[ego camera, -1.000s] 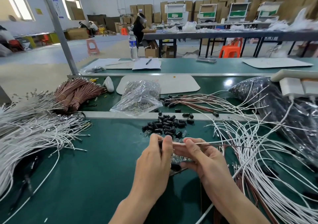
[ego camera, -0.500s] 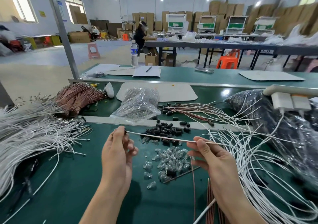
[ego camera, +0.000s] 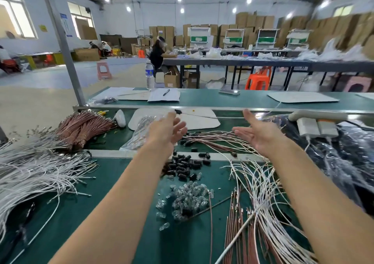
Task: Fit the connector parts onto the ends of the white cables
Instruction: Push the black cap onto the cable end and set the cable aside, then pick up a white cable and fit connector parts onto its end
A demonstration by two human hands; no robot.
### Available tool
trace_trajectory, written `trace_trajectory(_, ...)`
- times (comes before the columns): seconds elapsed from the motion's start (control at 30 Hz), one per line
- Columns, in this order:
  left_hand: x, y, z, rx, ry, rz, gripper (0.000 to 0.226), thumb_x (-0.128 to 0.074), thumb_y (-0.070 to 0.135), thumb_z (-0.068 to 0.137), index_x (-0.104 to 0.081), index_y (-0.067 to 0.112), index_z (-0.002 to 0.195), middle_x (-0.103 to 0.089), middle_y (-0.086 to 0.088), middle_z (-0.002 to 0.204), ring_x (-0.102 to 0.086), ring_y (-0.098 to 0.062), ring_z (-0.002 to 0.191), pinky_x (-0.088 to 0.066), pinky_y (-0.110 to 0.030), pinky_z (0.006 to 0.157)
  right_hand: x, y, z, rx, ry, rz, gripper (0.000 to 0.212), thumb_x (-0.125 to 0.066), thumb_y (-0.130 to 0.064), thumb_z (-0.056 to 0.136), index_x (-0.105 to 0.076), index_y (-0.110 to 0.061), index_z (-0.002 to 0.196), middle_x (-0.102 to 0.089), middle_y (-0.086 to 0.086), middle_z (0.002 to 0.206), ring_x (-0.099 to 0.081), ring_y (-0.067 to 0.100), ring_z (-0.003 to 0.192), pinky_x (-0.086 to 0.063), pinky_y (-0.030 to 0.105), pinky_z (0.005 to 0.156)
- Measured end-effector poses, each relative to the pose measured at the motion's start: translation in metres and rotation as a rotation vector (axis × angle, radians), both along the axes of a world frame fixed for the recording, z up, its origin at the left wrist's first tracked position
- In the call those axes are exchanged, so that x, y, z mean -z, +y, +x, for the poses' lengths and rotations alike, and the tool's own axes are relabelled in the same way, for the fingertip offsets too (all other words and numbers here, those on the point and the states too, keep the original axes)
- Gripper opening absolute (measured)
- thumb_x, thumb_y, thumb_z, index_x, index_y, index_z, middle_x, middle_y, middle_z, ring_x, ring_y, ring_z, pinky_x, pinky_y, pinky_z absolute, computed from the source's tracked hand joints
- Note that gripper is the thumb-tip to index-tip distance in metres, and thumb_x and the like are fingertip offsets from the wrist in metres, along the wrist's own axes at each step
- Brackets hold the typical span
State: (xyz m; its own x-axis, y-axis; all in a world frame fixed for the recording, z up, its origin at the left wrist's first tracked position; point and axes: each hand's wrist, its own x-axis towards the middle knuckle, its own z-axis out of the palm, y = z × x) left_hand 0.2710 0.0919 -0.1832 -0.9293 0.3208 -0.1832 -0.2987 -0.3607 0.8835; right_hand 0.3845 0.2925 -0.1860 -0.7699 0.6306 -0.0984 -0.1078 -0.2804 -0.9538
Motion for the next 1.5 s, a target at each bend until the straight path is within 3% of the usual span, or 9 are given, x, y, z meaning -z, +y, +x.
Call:
trace_trajectory(0.17,0.032,0.002,0.018,0.225,0.177,-0.371,0.013,-0.054,0.018,0.102,-0.057,0.007,0.11,-0.064,-0.014,0.108,-0.069,-0.017,0.076,-0.056,-0.023,0.057,0.062,0.016,0.031,0.048,-0.124,-0.235,0.051,-0.06,-0.023,0.099,-0.044,-0.006,0.144,-0.061,0.034,0.11,-0.069,0.032,0.104,-0.063,0.031,0.077)
trace_trajectory(0.43,0.074,-0.02,0.091,0.835,0.788,-1.432,0.045,-0.048,0.039,0.102,-0.057,0.003,0.077,-0.072,-0.01,0.065,-0.069,-0.02,0.05,-0.061,-0.03,0.059,0.083,-0.024,0.06,0.032,-0.158,0.033,0.023,-0.047,-0.016,0.106,-0.058,-0.004,0.122,-0.073,0.018,0.108,-0.068,0.022,0.081,-0.057,0.031,0.071)
trace_trajectory(0.7,0.091,-0.006,0.137,0.717,0.842,-1.578,0.025,-0.056,0.021,0.1,-0.053,0.003,0.082,-0.065,-0.013,0.09,-0.063,-0.032,0.077,-0.048,-0.034,0.067,0.079,-0.063,0.068,0.058,-0.177,0.208,0.02,-0.042,-0.015,0.106,-0.056,-0.014,0.12,-0.076,0.008,0.096,-0.066,0.018,0.076,-0.055,0.029,0.065)
trace_trajectory(0.77,0.09,-0.005,0.143,0.691,0.846,-1.556,0.023,-0.057,0.02,0.099,-0.056,0.003,0.083,-0.067,-0.016,0.102,-0.066,-0.034,0.09,-0.047,-0.035,0.07,0.081,-0.068,0.072,0.073,-0.177,0.245,0.021,-0.043,-0.013,0.105,-0.056,-0.014,0.121,-0.074,0.009,0.1,-0.066,0.018,0.076,-0.054,0.029,0.065)
trace_trajectory(0.9,0.073,-0.022,0.13,0.538,0.867,-1.298,0.028,-0.05,0.016,0.095,-0.043,0.012,0.068,-0.055,-0.009,0.067,-0.047,-0.023,0.058,-0.041,-0.029,0.056,0.086,-0.069,0.084,0.113,-0.195,0.386,0.025,-0.046,-0.013,0.103,-0.056,-0.016,0.126,-0.069,0.003,0.101,-0.065,0.016,0.078,-0.054,0.03,0.066)
trace_trajectory(1.0,0.049,-0.051,0.106,0.4,0.755,-0.841,0.023,-0.053,0.019,0.101,-0.054,0.006,0.082,-0.067,-0.006,0.074,-0.059,-0.016,0.052,-0.048,-0.023,0.052,0.091,-0.07,0.09,0.107,-0.254,0.538,0.024,-0.048,-0.017,0.103,-0.055,-0.021,0.125,-0.066,0.003,0.109,-0.065,0.016,0.082,-0.058,0.04,0.077)
trace_trajectory(1.2,0.064,-0.098,0.056,0.005,0.169,0.084,0.007,-0.058,0.008,0.099,-0.064,0.004,0.101,-0.073,-0.002,0.074,-0.069,-0.01,0.063,-0.058,-0.02,0.06,0.111,-0.092,0.07,-0.056,-0.345,0.865,0.027,-0.045,-0.022,0.104,-0.058,-0.024,0.128,-0.063,-0.007,0.114,-0.062,0.014,0.068,-0.044,0.018,0.055)
trace_trajectory(1.33,0.118,-0.111,0.044,-0.138,-0.059,0.259,0.006,-0.056,0.004,0.1,-0.062,0.005,0.099,-0.073,-0.01,0.086,-0.073,-0.014,0.069,-0.059,-0.021,0.062,0.12,-0.096,0.042,-0.12,-0.443,1.117,0.032,-0.044,-0.022,0.105,-0.056,-0.022,0.134,-0.06,-0.002,0.125,-0.059,0.012,0.102,-0.051,0.033,0.09)
trace_trajectory(1.5,0.14,-0.114,0.036,-0.209,-0.097,0.318,0.006,-0.055,0.007,0.101,-0.059,0.007,0.097,-0.076,-0.007,0.082,-0.075,-0.014,0.073,-0.06,-0.024,0.065,0.119,-0.082,-0.001,-0.197,-0.515,1.35,0.037,-0.044,-0.027,0.106,-0.052,-0.026,0.142,-0.057,0.003,0.134,-0.055,0.021,0.12,-0.049,0.038,0.099)
